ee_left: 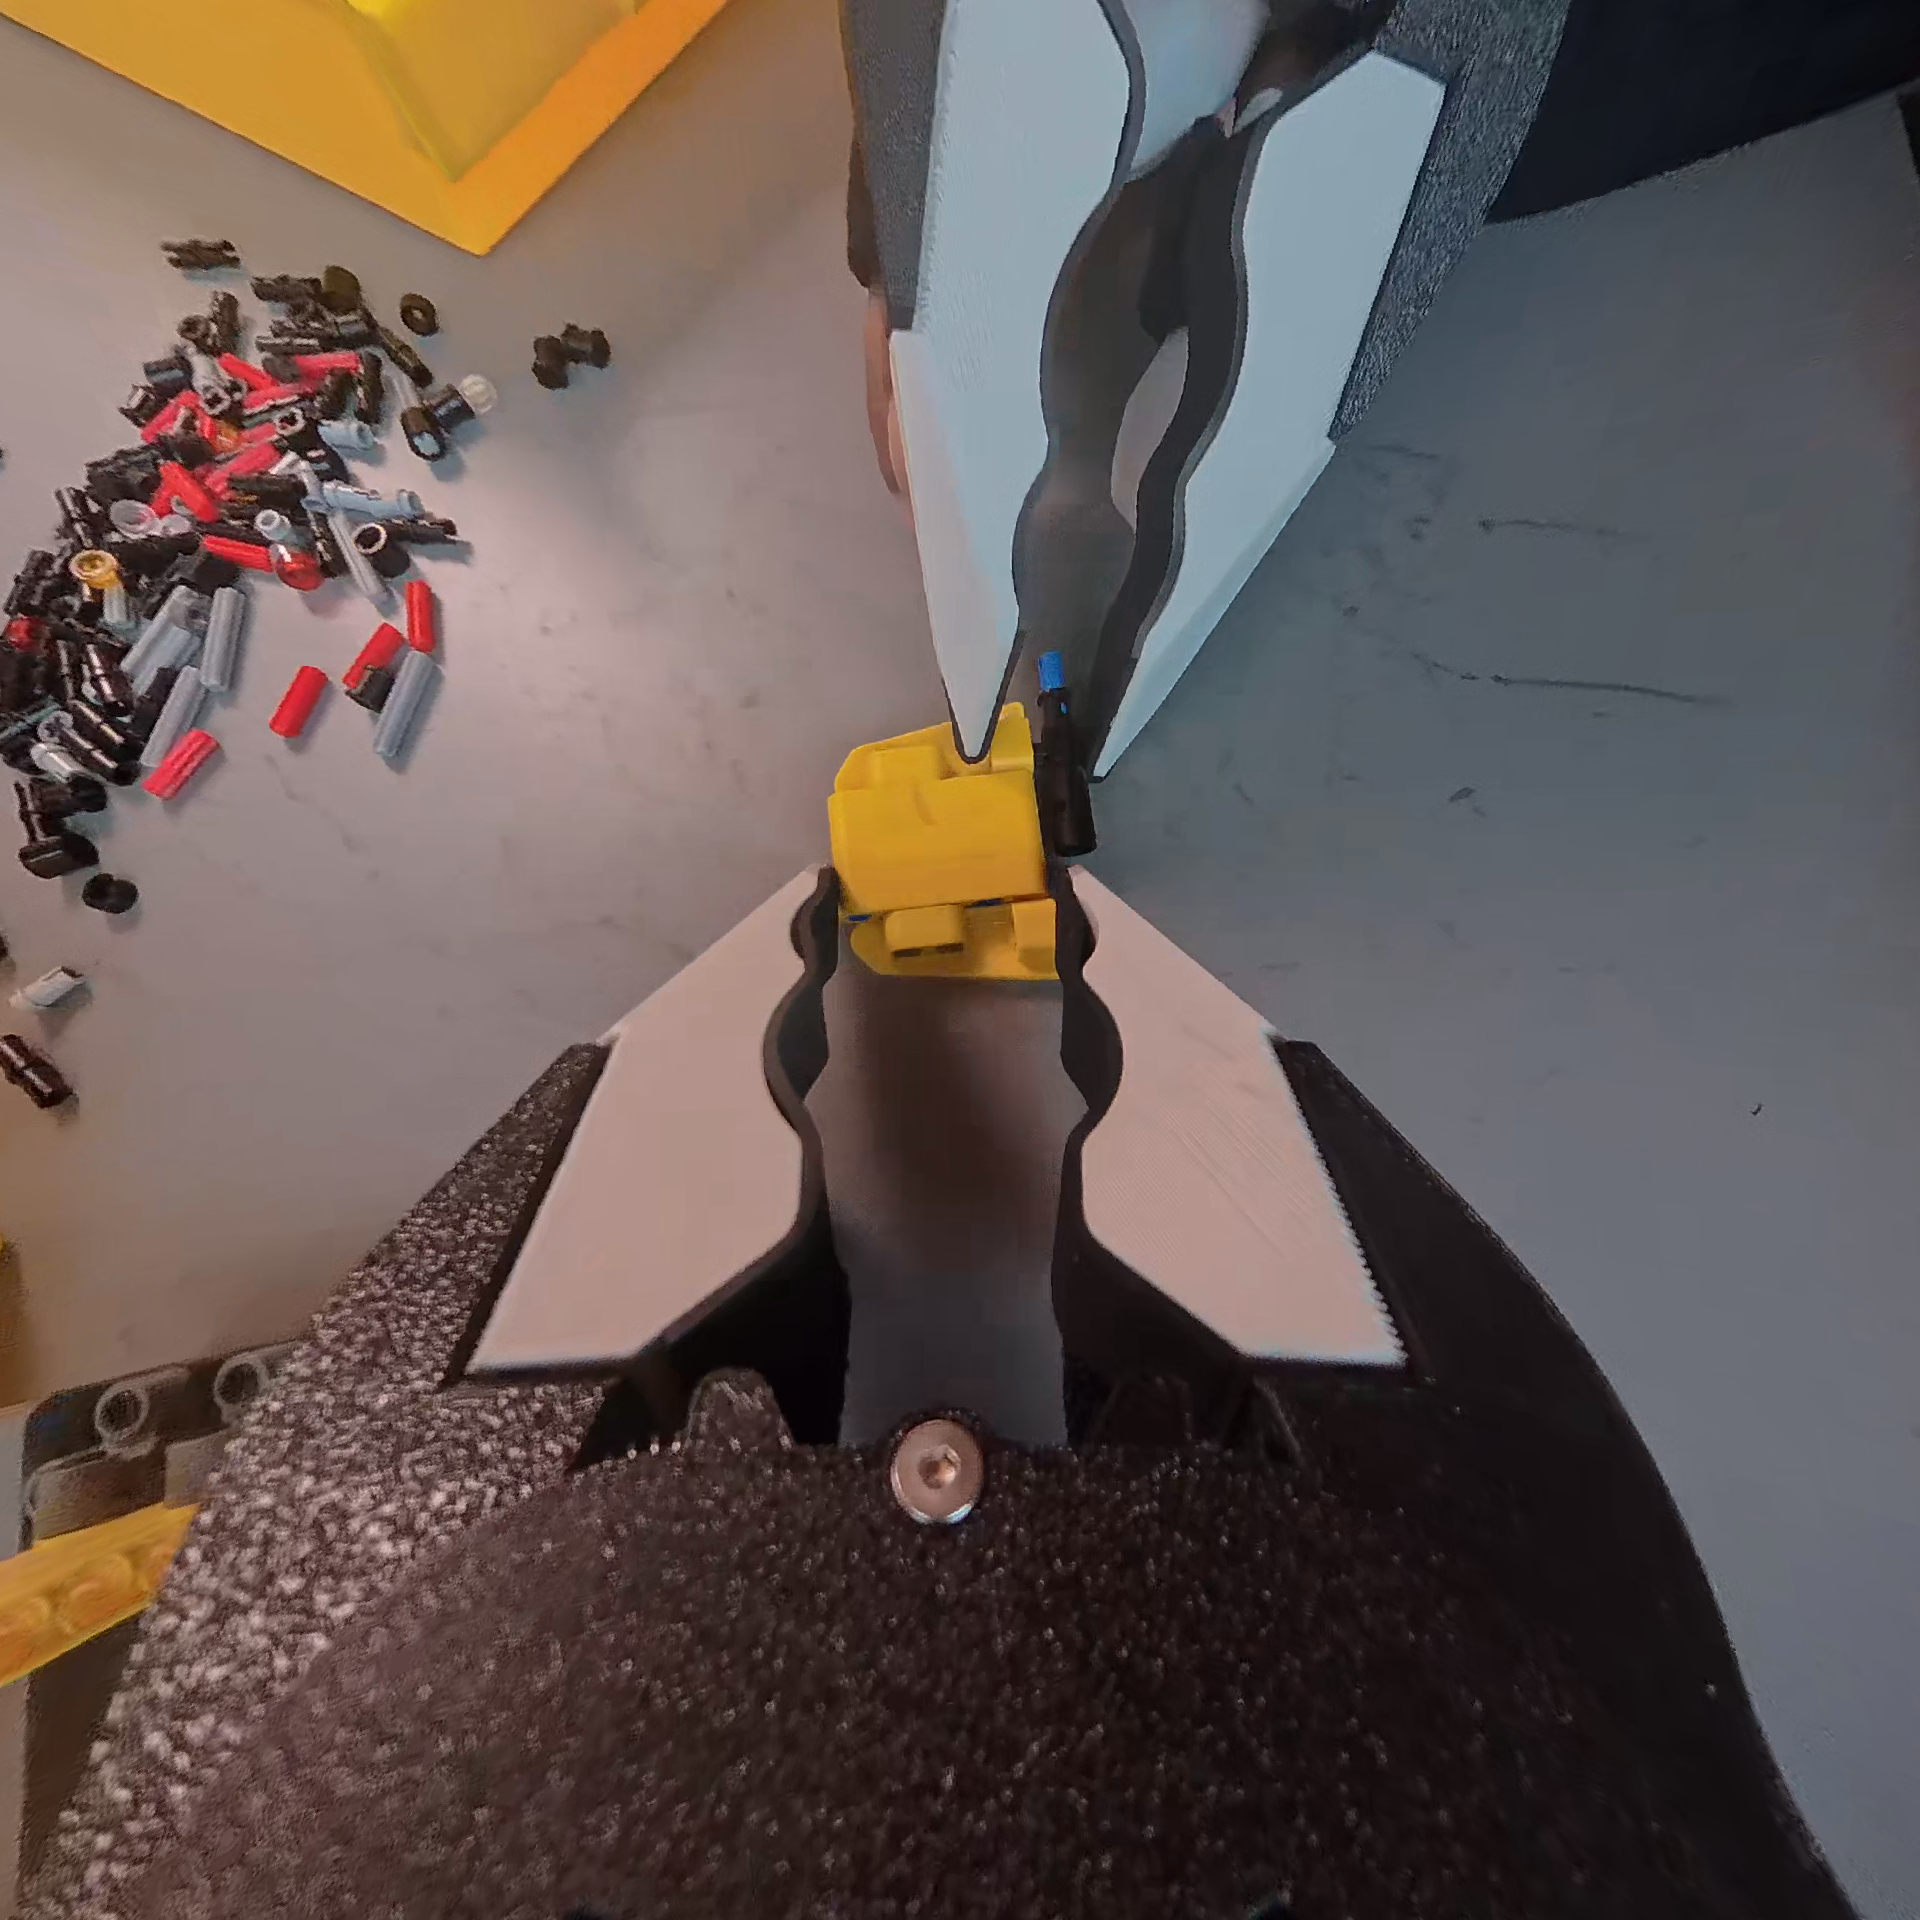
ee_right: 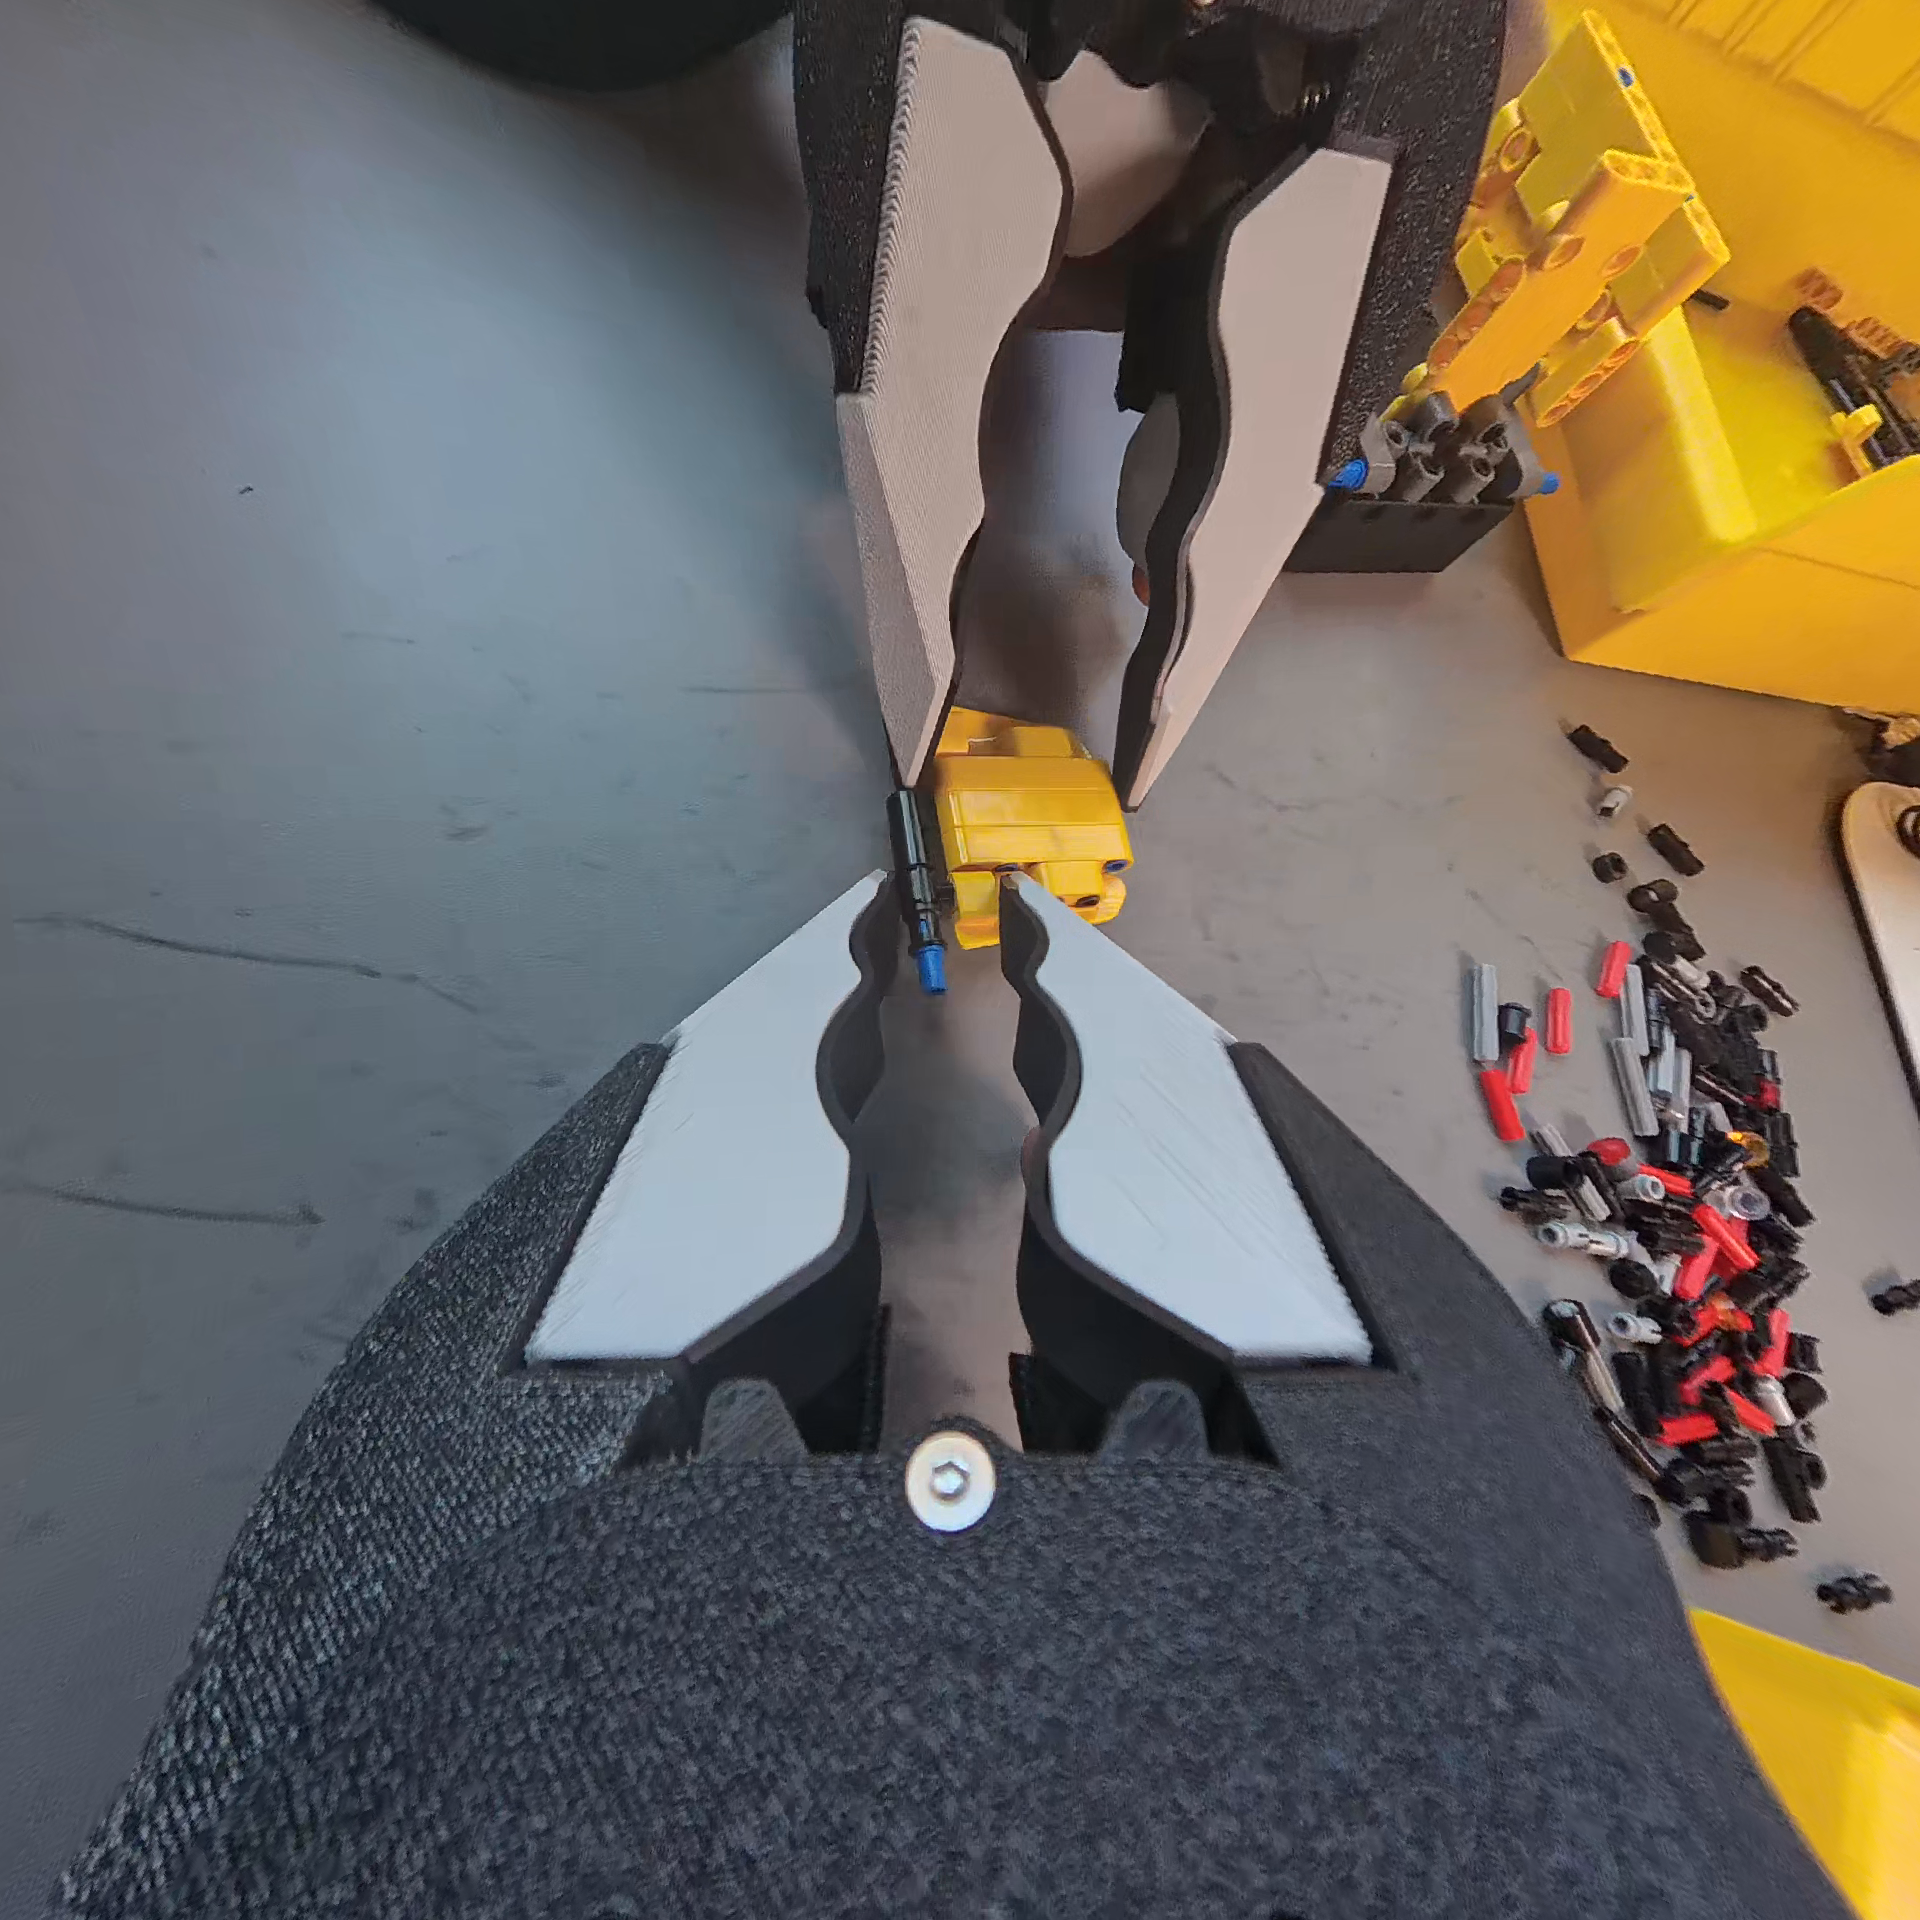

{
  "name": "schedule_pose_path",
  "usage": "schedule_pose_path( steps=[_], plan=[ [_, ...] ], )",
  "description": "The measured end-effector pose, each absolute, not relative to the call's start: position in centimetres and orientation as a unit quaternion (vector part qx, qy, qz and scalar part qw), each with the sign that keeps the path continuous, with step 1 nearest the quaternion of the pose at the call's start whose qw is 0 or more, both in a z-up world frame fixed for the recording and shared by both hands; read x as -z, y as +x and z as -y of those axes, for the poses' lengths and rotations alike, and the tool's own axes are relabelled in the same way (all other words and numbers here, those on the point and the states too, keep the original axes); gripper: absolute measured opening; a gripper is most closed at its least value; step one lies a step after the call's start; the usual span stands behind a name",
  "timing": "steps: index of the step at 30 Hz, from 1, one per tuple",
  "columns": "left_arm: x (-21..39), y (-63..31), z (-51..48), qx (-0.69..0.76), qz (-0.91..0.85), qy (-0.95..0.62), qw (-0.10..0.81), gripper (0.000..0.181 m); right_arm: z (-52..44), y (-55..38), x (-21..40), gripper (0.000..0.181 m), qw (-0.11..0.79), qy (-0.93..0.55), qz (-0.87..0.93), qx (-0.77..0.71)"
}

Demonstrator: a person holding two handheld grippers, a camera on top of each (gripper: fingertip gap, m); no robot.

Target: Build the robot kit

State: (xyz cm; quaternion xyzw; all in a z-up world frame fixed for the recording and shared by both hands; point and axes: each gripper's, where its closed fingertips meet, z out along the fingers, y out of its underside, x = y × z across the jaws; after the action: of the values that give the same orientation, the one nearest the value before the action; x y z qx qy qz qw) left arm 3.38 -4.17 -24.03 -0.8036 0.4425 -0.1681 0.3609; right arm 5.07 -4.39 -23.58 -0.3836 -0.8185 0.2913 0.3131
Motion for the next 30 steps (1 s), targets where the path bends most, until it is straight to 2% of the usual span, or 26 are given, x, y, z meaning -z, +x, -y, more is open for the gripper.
schedule_pose_path(
  steps=[14, 24, 30],
  plan=[
    [24.2, 3.7, 4.5, 0.187, -0.439, -0.807, 0.347, 0.039, 4.8, 5.3, 23.9, 0.016, 0.231, -0.432, 0.808, -0.326],
    [24.1, 3.8, 4.7, 0.204, -0.437, -0.807, 0.341, 0.04, 5.0, 5.4, 23.9, 0.015, 0.211, -0.43, 0.812, -0.334],
    [23.5, 4.5, 5.6, 0.287, -0.402, -0.812, 0.311, 0.057, 5.2, 5.6, 23.9, 0.018, 0.216, -0.435, 0.809, -0.33]
  ],
)
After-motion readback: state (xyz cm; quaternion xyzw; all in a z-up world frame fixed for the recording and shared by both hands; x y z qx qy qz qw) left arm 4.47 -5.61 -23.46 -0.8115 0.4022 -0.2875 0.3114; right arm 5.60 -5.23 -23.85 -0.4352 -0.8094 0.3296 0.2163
